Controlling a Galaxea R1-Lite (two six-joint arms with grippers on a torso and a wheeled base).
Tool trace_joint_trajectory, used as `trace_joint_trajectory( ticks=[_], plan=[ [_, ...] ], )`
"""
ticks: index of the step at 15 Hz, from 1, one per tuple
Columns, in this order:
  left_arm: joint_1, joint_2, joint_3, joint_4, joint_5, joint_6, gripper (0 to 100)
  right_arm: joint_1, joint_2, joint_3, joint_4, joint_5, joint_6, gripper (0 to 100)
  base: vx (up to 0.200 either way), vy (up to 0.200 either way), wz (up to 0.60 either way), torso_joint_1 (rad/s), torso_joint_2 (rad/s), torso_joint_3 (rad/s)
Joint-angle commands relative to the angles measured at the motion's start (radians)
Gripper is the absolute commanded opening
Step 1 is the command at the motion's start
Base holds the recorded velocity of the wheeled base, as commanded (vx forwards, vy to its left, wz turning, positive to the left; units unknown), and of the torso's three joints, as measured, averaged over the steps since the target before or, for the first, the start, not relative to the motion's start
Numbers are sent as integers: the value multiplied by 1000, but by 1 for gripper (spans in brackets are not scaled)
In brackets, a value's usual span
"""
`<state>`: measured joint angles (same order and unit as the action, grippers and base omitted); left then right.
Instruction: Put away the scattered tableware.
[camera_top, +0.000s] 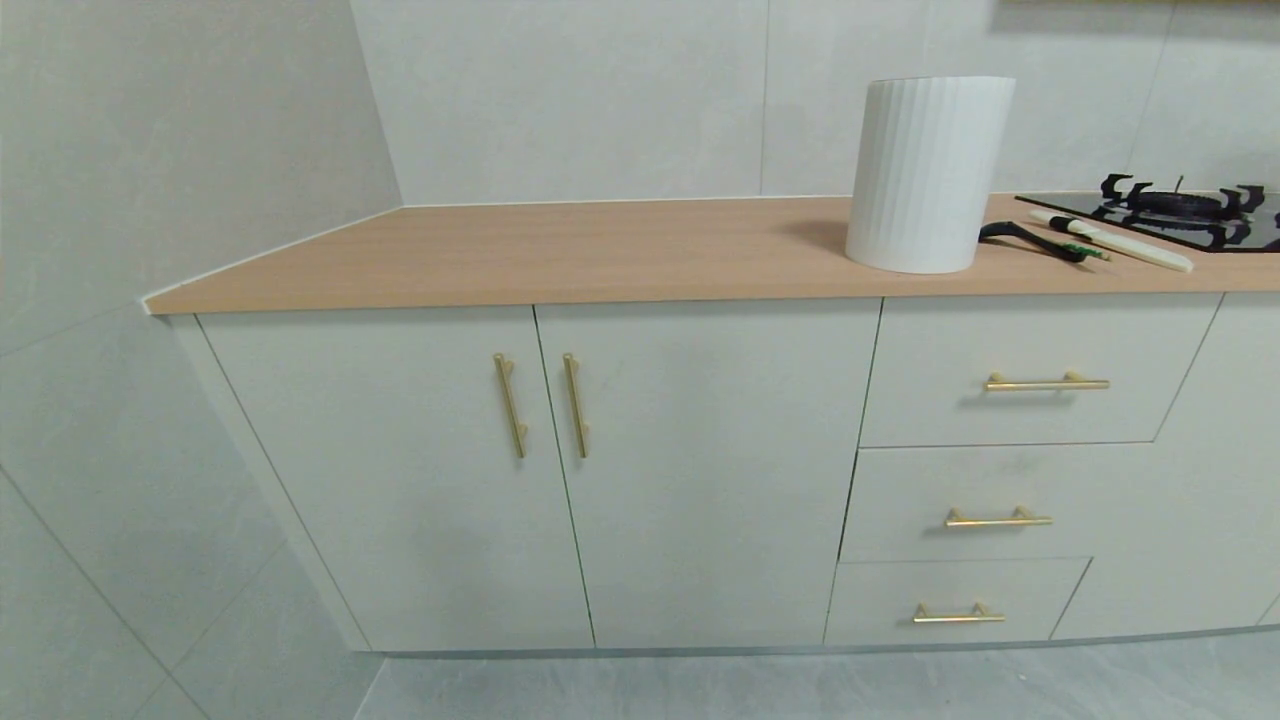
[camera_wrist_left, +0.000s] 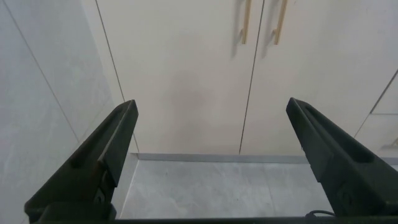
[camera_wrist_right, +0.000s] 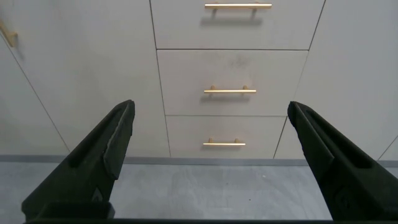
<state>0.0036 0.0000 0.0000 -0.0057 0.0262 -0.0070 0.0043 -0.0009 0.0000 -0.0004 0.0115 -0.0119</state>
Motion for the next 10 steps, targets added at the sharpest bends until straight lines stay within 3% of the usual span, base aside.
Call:
trace_joint_trajectory(
  ticks=[1, 10],
  plan=[
    [-1, 0, 0, 0, 0, -1, 100, 0, 1, 0, 0, 1, 0, 100, 0, -200, 0, 12, -2, -12],
    [-1, 0, 0, 0, 0, -1, 100, 0, 1, 0, 0, 1, 1, 100, 0, -200, 0, 2, 1, 2]
  ],
)
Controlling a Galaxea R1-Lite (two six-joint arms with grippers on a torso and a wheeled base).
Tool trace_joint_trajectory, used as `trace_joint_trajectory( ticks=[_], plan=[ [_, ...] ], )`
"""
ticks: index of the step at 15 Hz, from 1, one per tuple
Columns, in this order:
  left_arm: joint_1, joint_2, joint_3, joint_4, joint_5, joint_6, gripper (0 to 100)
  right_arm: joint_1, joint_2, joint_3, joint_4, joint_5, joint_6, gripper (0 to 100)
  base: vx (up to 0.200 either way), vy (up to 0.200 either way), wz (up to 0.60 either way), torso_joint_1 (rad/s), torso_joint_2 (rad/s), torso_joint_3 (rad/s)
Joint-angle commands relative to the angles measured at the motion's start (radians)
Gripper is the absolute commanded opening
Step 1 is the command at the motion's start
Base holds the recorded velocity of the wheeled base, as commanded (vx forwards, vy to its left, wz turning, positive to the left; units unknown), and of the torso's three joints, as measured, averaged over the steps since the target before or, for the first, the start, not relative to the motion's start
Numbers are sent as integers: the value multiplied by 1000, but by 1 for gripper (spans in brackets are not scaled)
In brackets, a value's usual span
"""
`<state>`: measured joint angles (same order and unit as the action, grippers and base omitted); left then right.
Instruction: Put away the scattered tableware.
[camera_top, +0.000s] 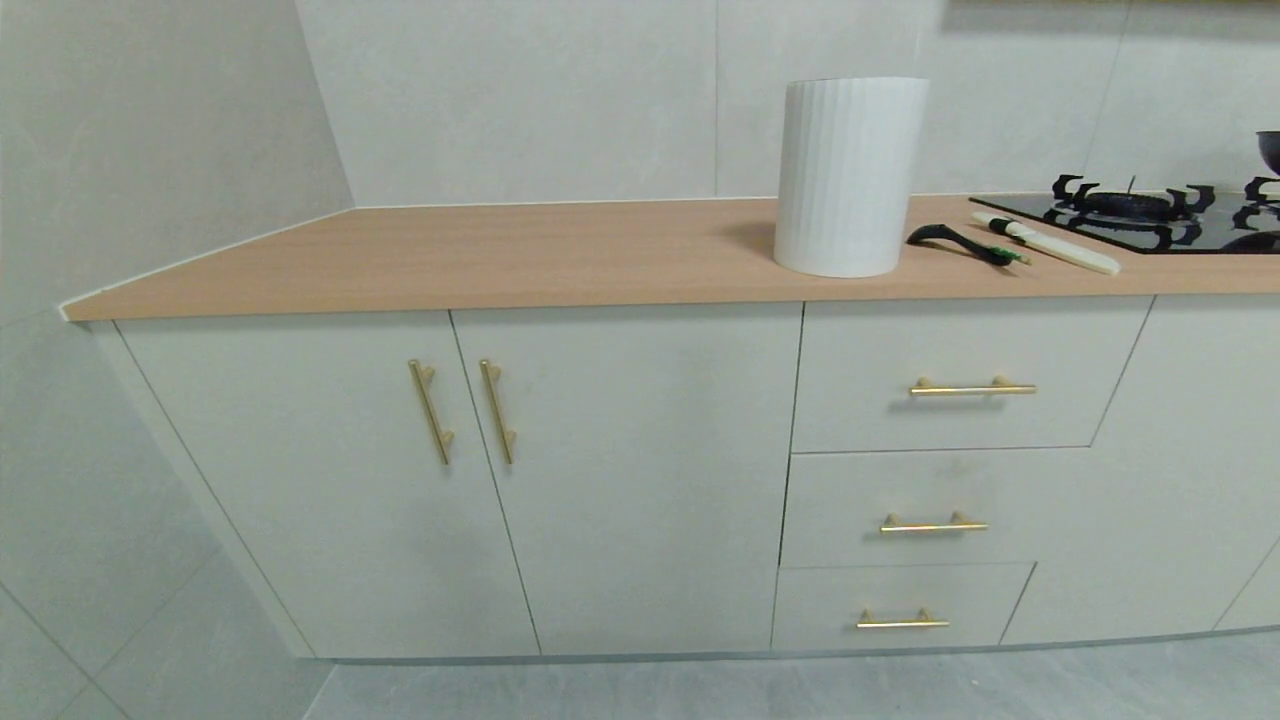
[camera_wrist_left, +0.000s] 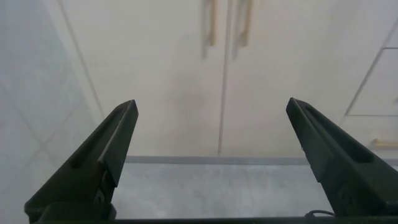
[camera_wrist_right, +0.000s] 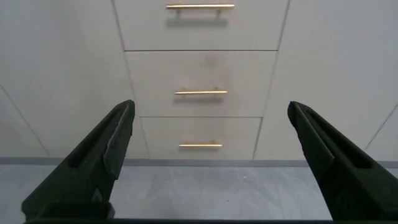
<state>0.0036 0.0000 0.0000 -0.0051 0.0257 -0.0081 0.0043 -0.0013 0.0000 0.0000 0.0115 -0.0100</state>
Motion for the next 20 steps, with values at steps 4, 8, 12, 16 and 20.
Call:
trace_joint_trajectory(
  ticks=[4, 8, 12, 16, 20],
  plan=[
    [-1, 0, 0, -1, 0, -1, 100, 0, 1, 0, 0, 1, 2, 100, 0, -200, 0, 4, 2, 4],
    [-1, 0, 0, -1, 0, -1, 100, 0, 1, 0, 0, 1, 2, 100, 0, -100, 0, 1, 2, -1],
    [-1, 2, 0, -1, 0, -1, 100, 0, 1, -2, 0, 1, 5, 100, 0, 0, 0, 0, 0, 0],
    [-1, 0, 0, -1, 2, -3, 100, 0, 1, 0, 0, 1, 5, 100, 100, 0, 0, 0, 2, 2],
    [-1, 0, 0, -1, 2, -3, 100, 0, 1, 0, 0, -1, 4, 100, 50, 0, 0, 1, 2, 1]
  ],
)
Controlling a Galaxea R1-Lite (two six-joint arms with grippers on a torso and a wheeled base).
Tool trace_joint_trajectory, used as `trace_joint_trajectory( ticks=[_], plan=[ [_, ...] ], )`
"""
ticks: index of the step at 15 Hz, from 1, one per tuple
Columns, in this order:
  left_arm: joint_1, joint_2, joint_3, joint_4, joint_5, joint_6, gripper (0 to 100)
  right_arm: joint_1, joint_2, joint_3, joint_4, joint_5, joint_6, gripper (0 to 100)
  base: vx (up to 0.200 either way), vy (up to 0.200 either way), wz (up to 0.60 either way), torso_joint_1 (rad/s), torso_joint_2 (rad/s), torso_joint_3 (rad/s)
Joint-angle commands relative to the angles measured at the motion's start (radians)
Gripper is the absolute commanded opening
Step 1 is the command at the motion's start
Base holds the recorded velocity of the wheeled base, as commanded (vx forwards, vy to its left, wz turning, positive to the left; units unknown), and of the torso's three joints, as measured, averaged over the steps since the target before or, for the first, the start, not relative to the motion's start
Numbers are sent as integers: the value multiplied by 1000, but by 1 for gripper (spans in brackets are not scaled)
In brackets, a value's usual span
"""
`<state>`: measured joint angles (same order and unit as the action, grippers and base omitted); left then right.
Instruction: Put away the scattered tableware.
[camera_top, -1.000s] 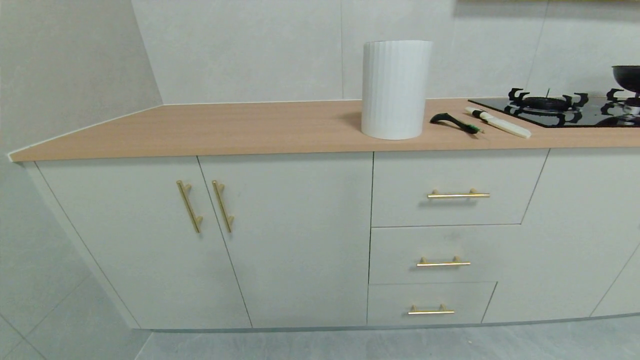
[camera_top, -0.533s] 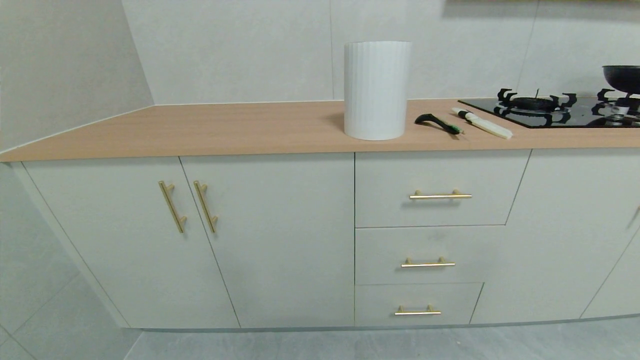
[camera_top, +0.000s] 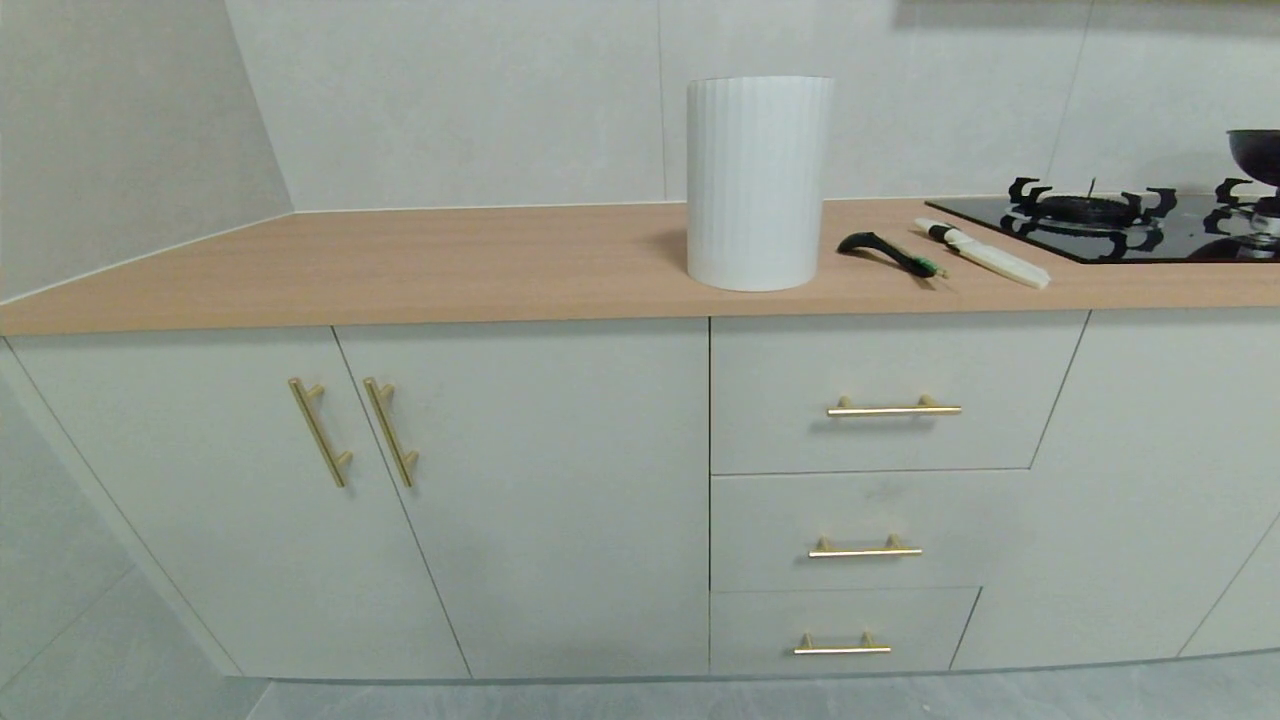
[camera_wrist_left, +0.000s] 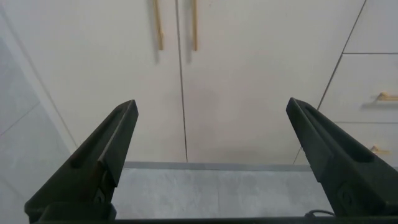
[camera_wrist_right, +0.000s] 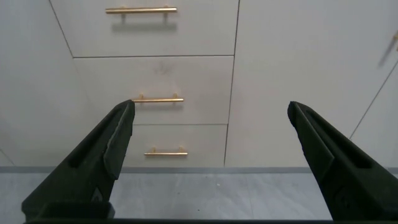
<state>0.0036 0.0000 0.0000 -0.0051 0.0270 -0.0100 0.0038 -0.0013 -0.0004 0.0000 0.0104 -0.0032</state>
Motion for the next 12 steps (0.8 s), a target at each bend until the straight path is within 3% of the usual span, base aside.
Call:
trace_joint_trajectory(
  ticks=[1, 12],
  plan=[
    [1, 0, 0, -1, 1, -1, 100, 1, 1, 0, 0, 0, -3, 100, 0, 0, 0, 0, 0, 0],
    [1, 0, 0, -1, 1, 1, 100, 1, 1, -3, -2, 3, -17, 100, 0, 0, 0, 0, 0, 0]
  ],
)
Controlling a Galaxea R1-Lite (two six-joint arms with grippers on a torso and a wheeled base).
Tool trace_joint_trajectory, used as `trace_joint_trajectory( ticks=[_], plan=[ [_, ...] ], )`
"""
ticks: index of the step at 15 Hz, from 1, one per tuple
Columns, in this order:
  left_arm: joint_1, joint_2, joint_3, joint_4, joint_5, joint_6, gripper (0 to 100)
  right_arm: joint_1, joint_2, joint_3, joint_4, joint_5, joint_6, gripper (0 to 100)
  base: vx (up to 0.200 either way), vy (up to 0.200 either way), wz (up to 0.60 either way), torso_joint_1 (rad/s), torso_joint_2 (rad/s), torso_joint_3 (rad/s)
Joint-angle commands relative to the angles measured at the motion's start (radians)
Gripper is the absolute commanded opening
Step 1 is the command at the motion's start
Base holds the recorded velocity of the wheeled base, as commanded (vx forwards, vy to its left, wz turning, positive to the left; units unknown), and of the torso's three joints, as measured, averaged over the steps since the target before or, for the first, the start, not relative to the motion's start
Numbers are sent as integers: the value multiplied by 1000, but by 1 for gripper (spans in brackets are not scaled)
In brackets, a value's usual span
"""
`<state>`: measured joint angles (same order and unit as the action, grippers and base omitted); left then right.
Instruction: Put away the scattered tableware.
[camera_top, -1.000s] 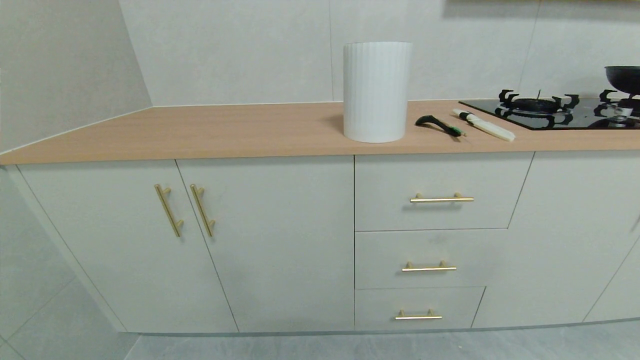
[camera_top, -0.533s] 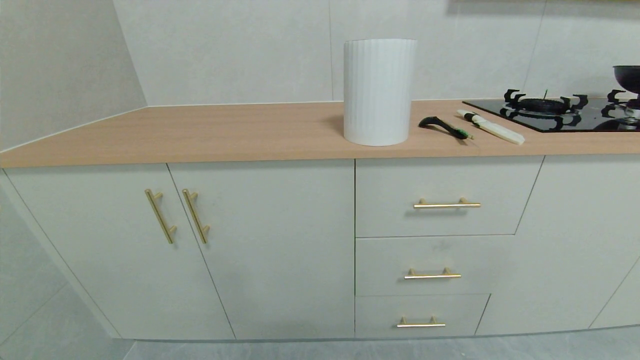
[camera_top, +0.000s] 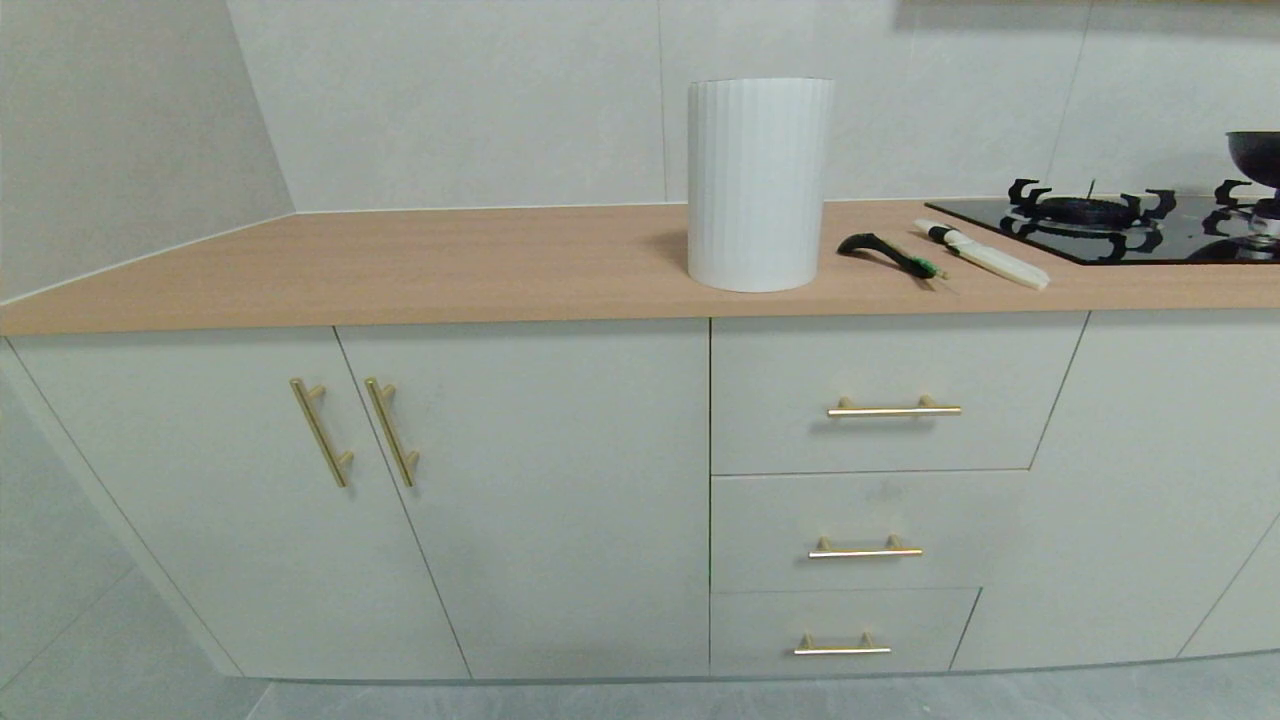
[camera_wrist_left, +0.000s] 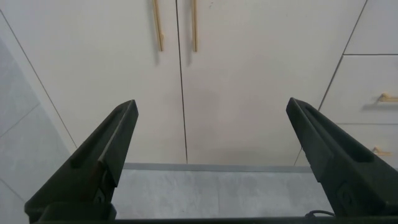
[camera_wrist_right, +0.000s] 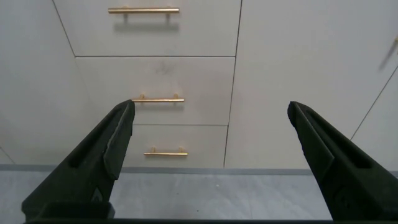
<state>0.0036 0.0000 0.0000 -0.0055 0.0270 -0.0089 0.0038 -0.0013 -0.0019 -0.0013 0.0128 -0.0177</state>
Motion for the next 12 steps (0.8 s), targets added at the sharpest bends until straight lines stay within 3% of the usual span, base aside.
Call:
trace_joint_trajectory(
  ticks=[1, 2, 5, 7, 8, 11, 12],
  plan=[
    [1, 0, 0, -1, 1, 0, 100, 1, 1, -47, -8, -2, 10, 100, 0, 0, 0, 0, 0, 0],
    [1, 0, 0, -1, 1, 0, 100, 1, 10, -141, 0, 3, 73, 100, 0, 0, 0, 0, 0, 0],
    [1, 0, 0, -1, 1, 0, 100, 33, 124, -184, 67, 73, 84, 100, 0, 0, 0, 0, 0, 0],
    [1, 0, 0, -1, 1, 0, 100, 82, 366, -202, 66, 156, 65, 100, 0, 0, 0, 0, 0, 0],
    [1, 0, 0, -1, 1, 0, 100, 88, 431, -217, 67, 161, 58, 100, 0, 0, 0, 0, 0, 0],
    [1, 0, 0, -1, 1, 0, 100, 174, 906, -343, 55, 161, 28, 100, 0, 0, 0, 0, 0, 0],
    [1, 0, 0, -1, 1, 0, 100, 185, 955, -360, 47, 161, 27, 100, 0, 0, 0, 0, 0, 0]
  ],
)
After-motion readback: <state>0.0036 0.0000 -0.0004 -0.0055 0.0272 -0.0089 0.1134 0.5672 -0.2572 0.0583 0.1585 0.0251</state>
